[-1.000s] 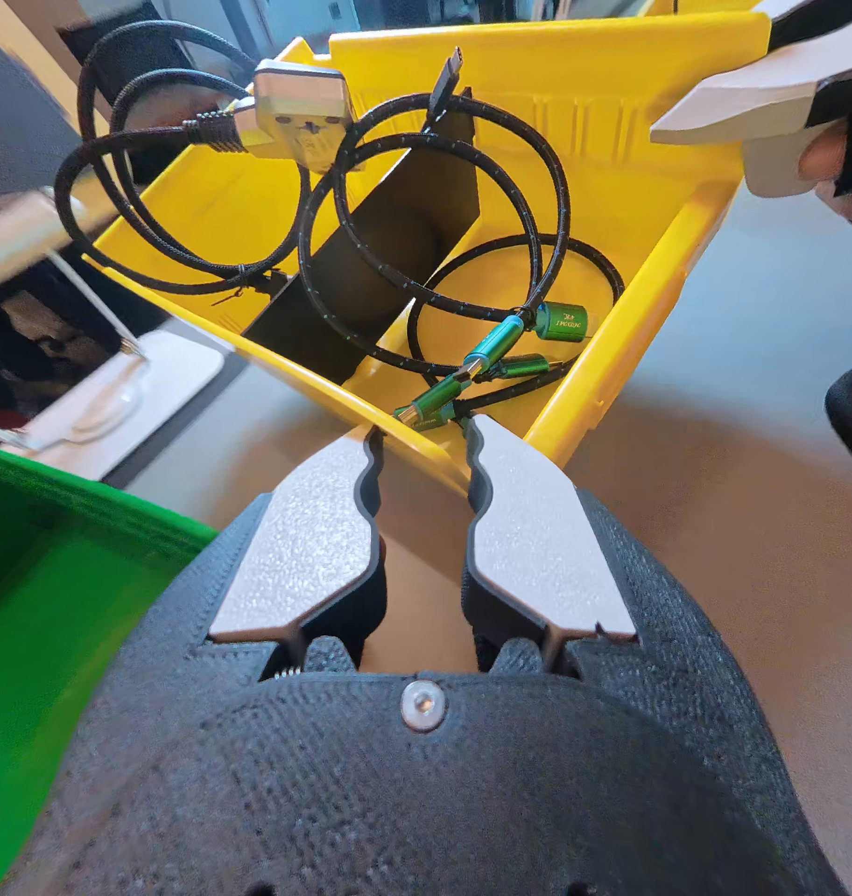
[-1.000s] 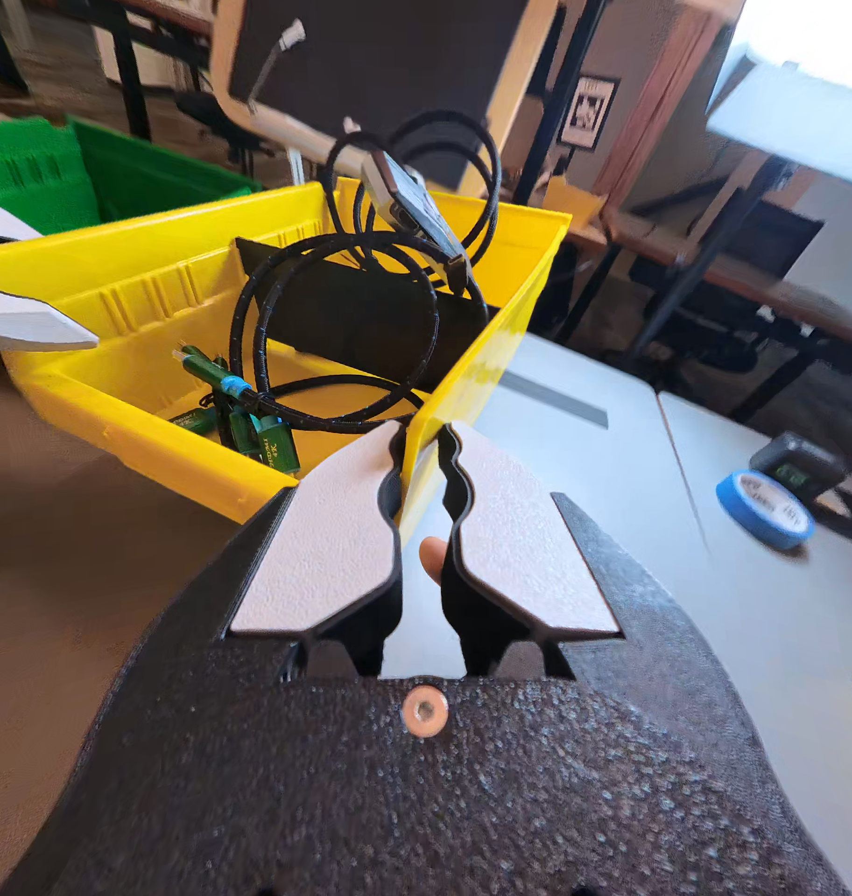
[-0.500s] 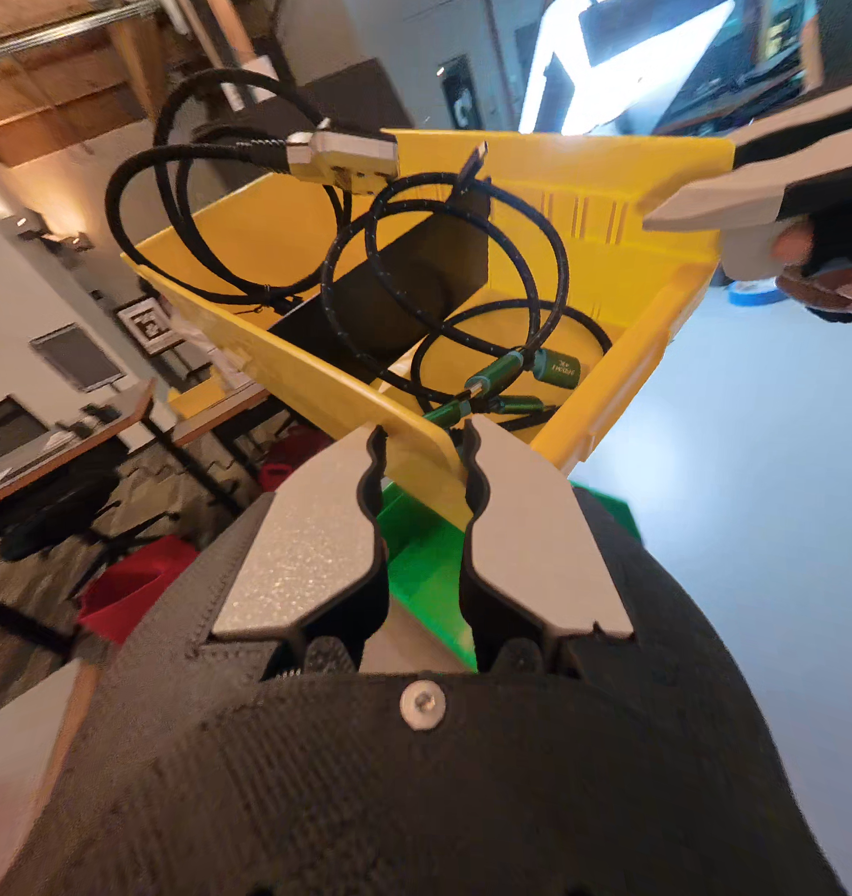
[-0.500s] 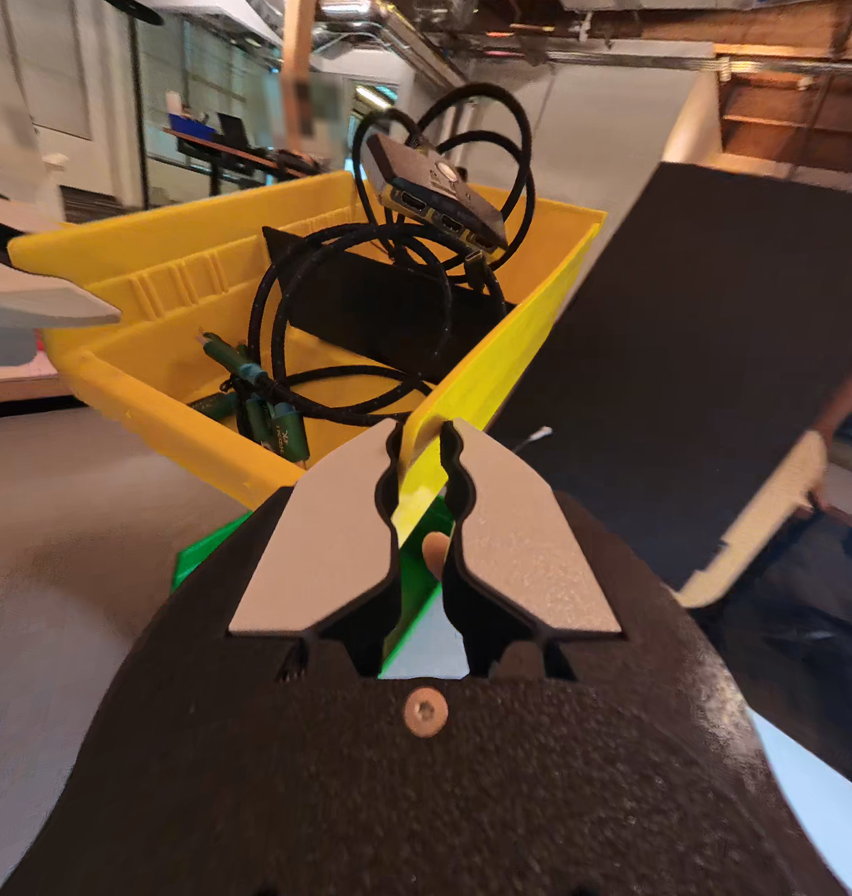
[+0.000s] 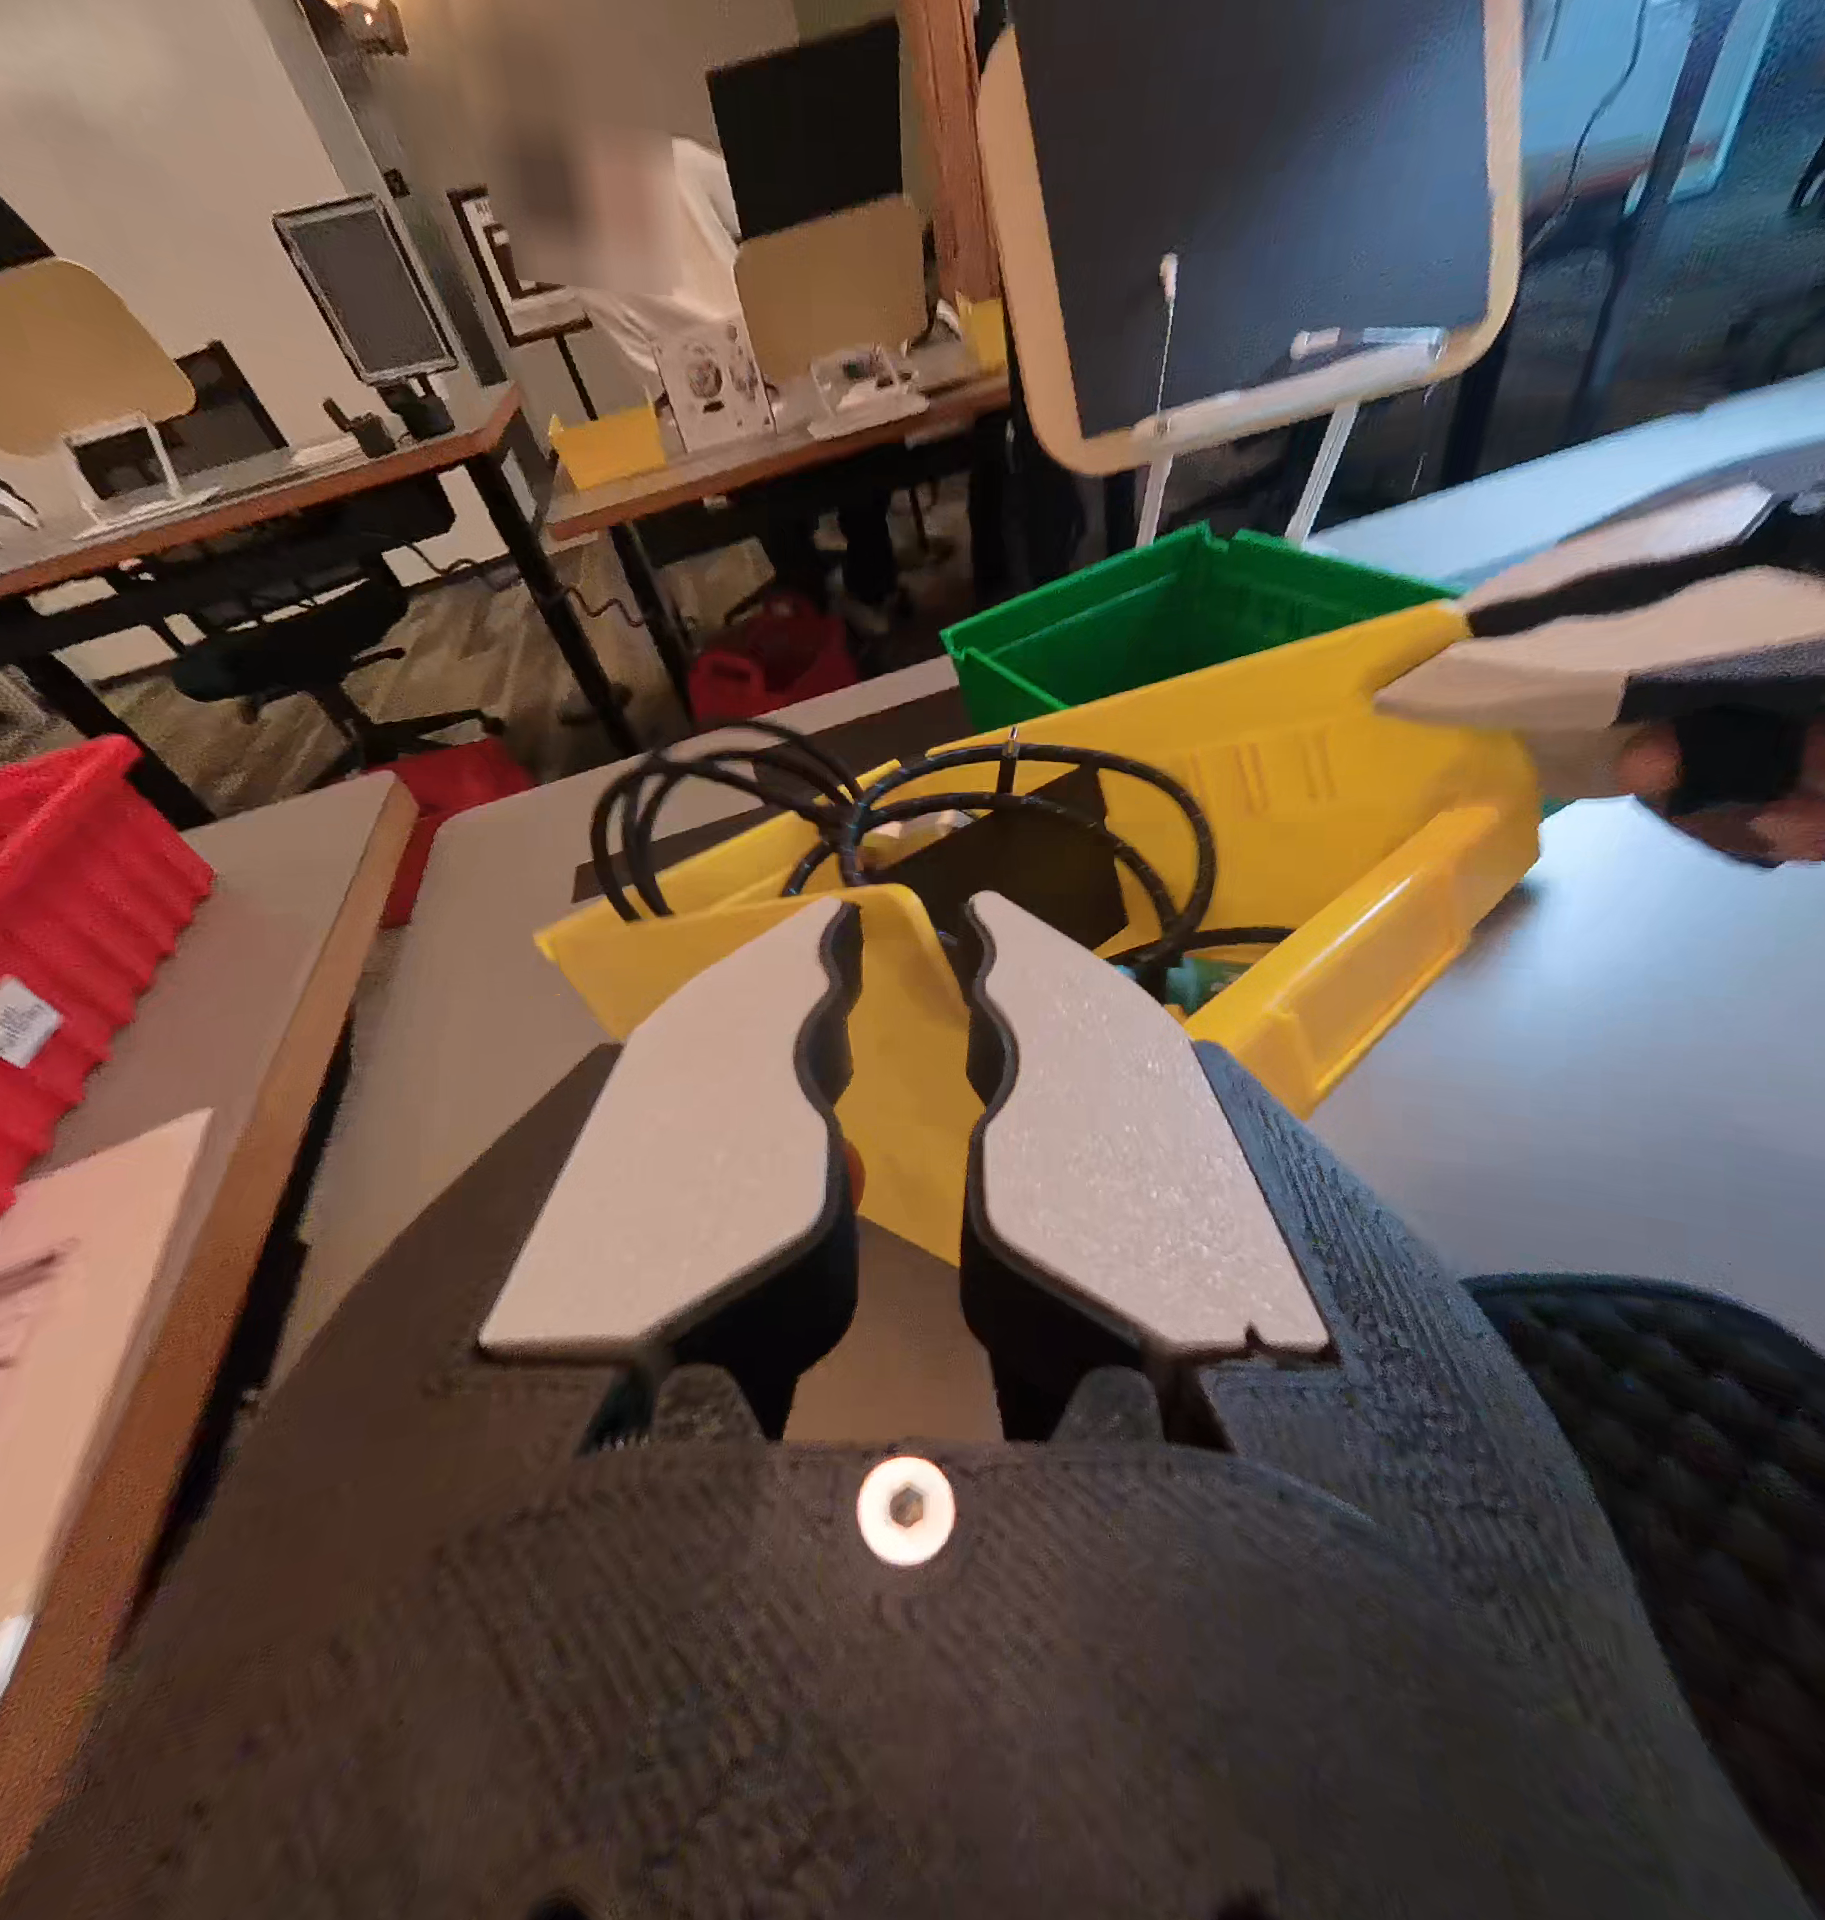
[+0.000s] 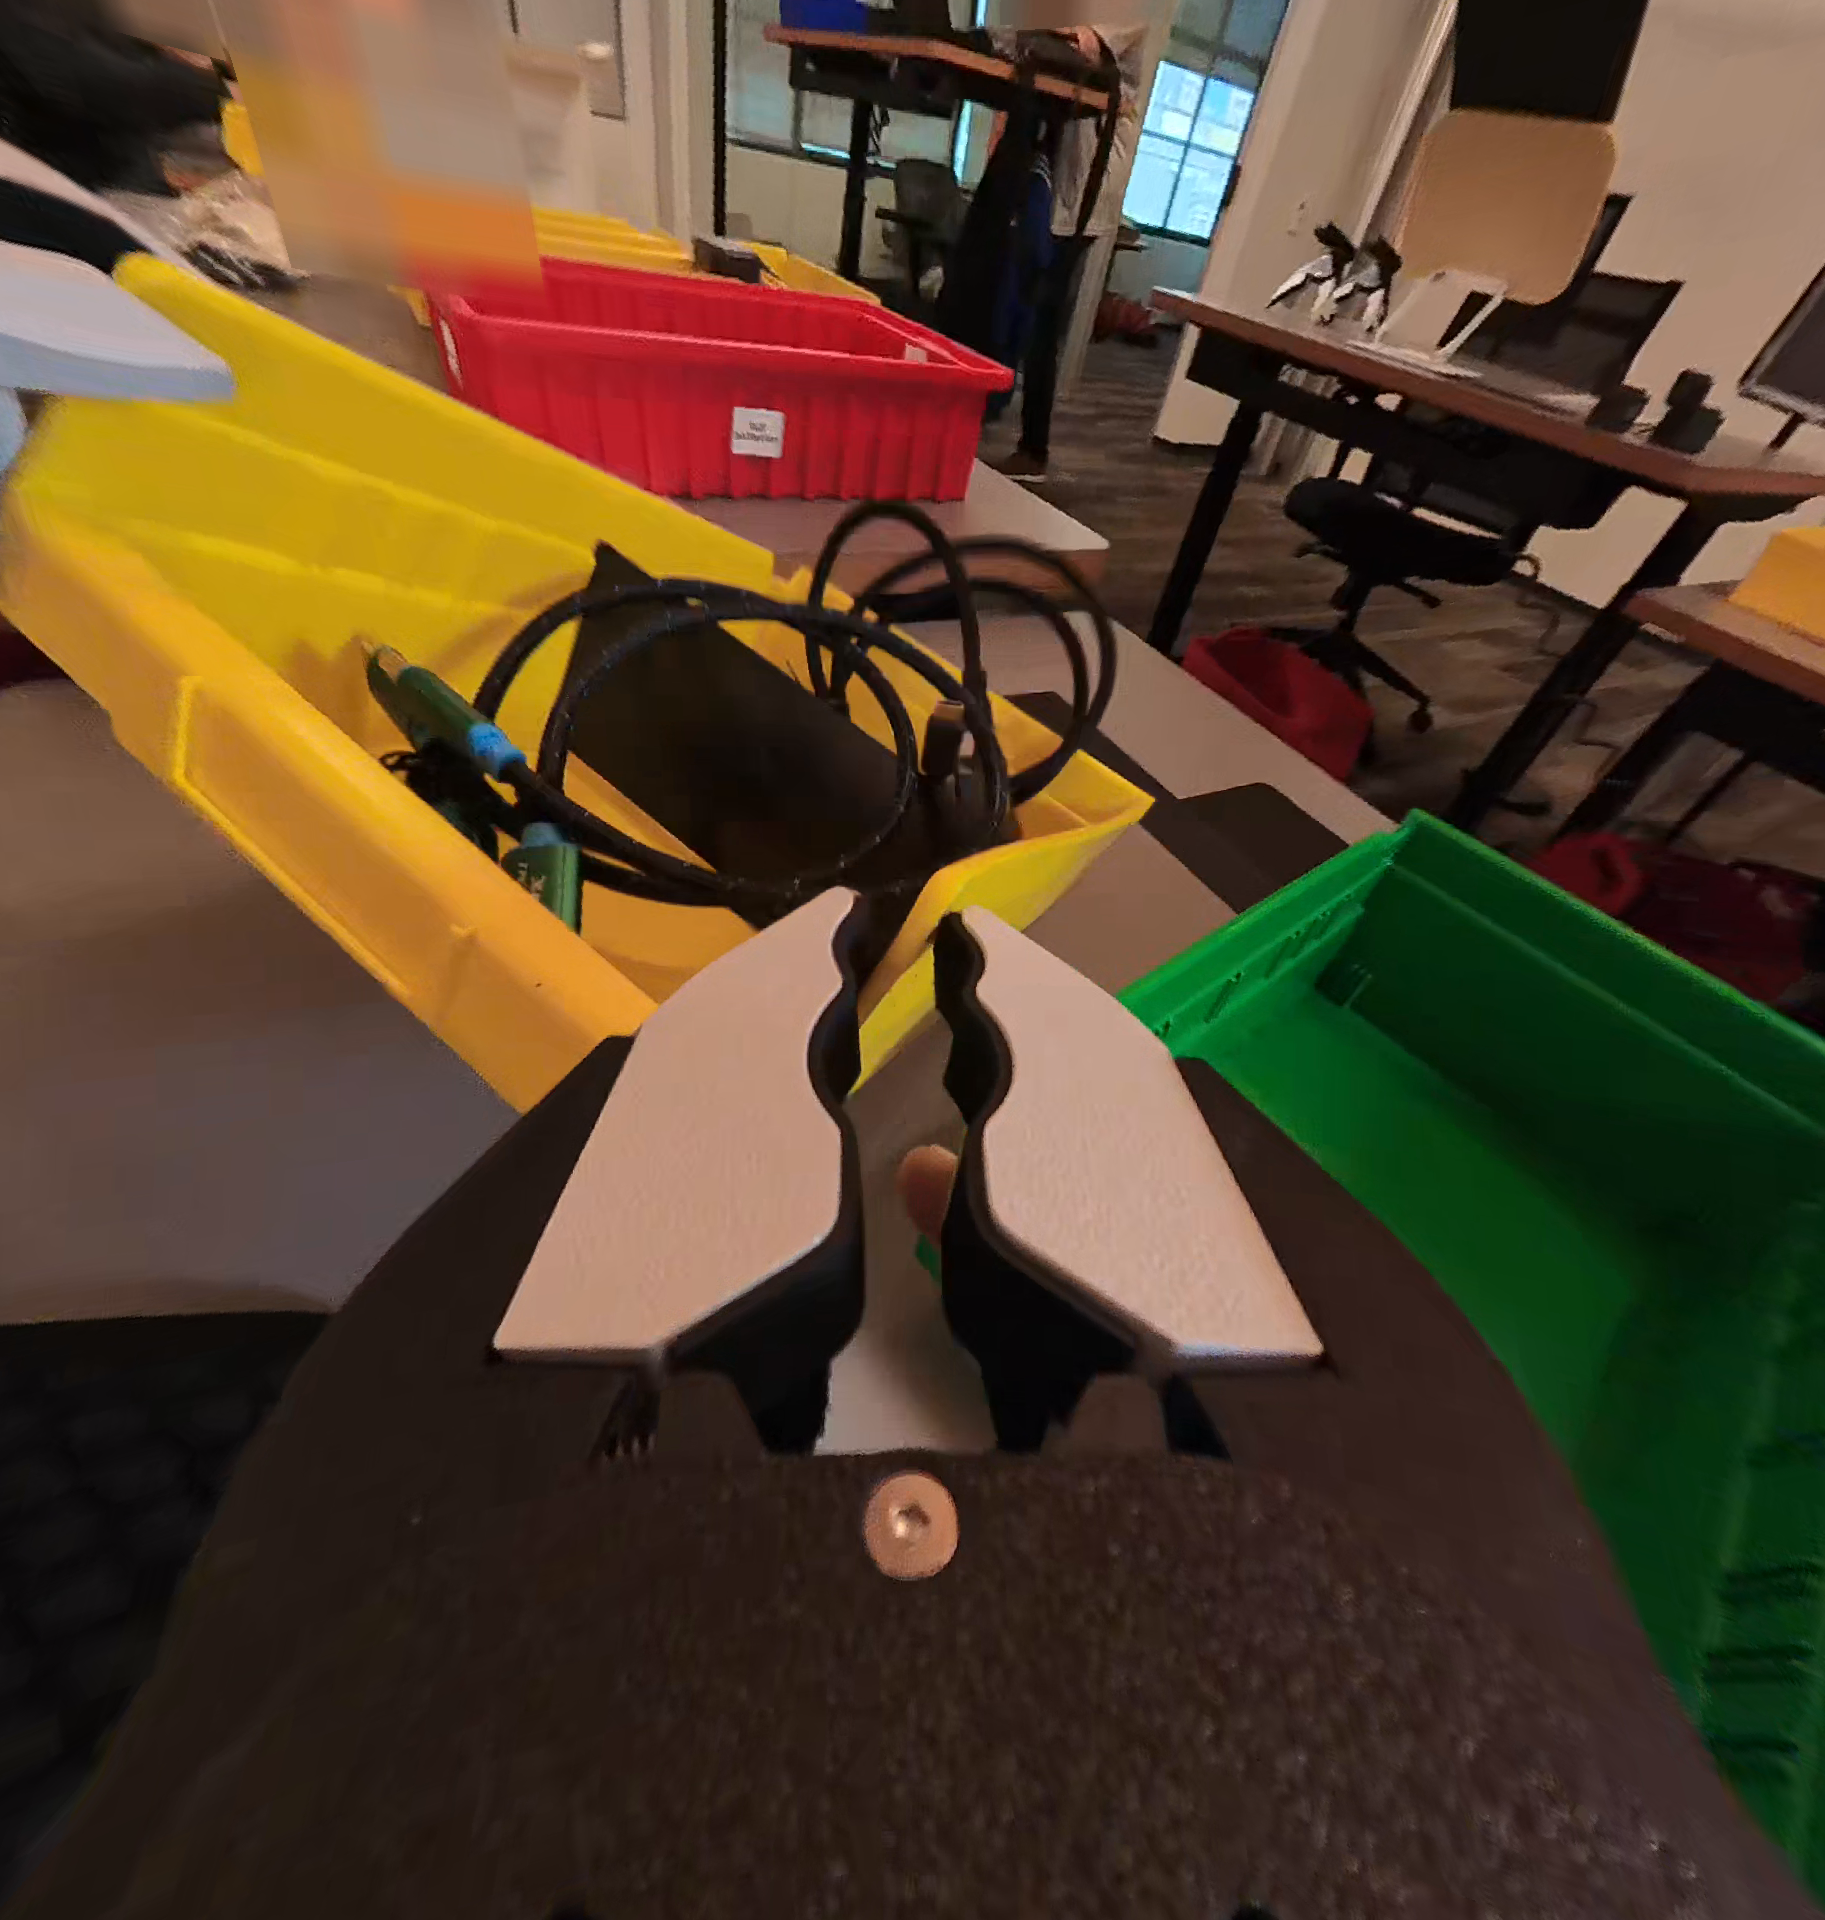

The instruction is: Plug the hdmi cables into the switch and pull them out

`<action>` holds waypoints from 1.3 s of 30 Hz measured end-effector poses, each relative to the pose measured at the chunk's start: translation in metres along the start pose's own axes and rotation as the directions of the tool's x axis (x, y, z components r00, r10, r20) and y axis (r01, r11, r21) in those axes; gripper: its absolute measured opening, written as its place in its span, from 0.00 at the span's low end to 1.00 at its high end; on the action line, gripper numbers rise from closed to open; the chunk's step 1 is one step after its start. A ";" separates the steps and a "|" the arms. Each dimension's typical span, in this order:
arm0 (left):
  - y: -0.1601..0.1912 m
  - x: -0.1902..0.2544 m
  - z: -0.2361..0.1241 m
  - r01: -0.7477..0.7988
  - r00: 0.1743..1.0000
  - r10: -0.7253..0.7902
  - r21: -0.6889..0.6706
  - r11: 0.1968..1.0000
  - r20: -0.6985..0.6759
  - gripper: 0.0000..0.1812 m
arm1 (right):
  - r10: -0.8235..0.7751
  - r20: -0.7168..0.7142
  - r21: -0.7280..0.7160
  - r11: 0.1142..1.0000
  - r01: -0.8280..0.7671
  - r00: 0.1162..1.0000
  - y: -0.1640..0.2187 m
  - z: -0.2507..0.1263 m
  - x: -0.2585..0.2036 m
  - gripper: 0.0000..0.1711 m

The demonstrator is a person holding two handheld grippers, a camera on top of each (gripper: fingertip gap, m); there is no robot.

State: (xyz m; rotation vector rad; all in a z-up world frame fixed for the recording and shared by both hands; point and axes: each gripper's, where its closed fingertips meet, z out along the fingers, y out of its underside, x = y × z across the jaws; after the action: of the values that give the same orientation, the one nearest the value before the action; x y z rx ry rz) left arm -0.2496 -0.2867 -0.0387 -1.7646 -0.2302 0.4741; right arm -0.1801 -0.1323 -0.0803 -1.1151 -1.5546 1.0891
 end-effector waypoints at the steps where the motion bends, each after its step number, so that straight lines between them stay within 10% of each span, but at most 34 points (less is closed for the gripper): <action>1: 0.006 -0.002 0.000 0.027 1.000 -0.027 0.002 1.000 0.005 0.10 | -0.027 -0.018 -0.013 1.000 0.027 0.999 0.005 0.002 -0.002 0.07; 8: 0.076 0.012 0.039 0.057 0.998 -0.062 -0.130 0.990 -0.033 0.08 | -0.120 -0.023 -0.207 0.972 0.113 0.992 0.067 0.001 0.008 0.11; 15: 0.105 0.019 0.059 -0.302 0.950 0.312 -0.336 0.892 -0.027 0.22 | -0.281 0.163 -0.255 0.914 0.315 0.946 0.081 -0.054 0.019 0.19; 21: 0.091 0.088 0.064 -0.487 0.860 0.377 -0.333 0.807 -0.343 0.27 | -0.506 0.397 -0.550 0.537 0.640 0.766 0.164 -0.063 0.082 0.39; 24: 0.120 0.114 0.085 -0.627 0.762 0.440 -0.375 0.683 -0.474 0.28 | -0.547 0.431 -0.569 0.453 0.687 0.718 0.190 -0.049 0.092 0.23; 29: 0.163 0.118 0.108 -0.747 0.658 0.471 -0.425 0.512 -0.588 0.23 | -0.495 0.418 -0.594 0.485 0.642 0.761 0.196 -0.082 0.091 0.19; 39: 0.162 0.141 0.115 -0.792 0.599 0.575 -0.305 0.529 -0.557 0.17 | -0.450 0.154 -0.722 0.557 0.411 0.880 0.226 -0.257 0.087 0.20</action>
State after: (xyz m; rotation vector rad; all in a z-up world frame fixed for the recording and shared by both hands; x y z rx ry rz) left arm -0.1884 -0.1691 -0.2435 -2.4445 0.7801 0.6520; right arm 0.0910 0.0351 -0.2316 -1.1384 -2.1652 0.0363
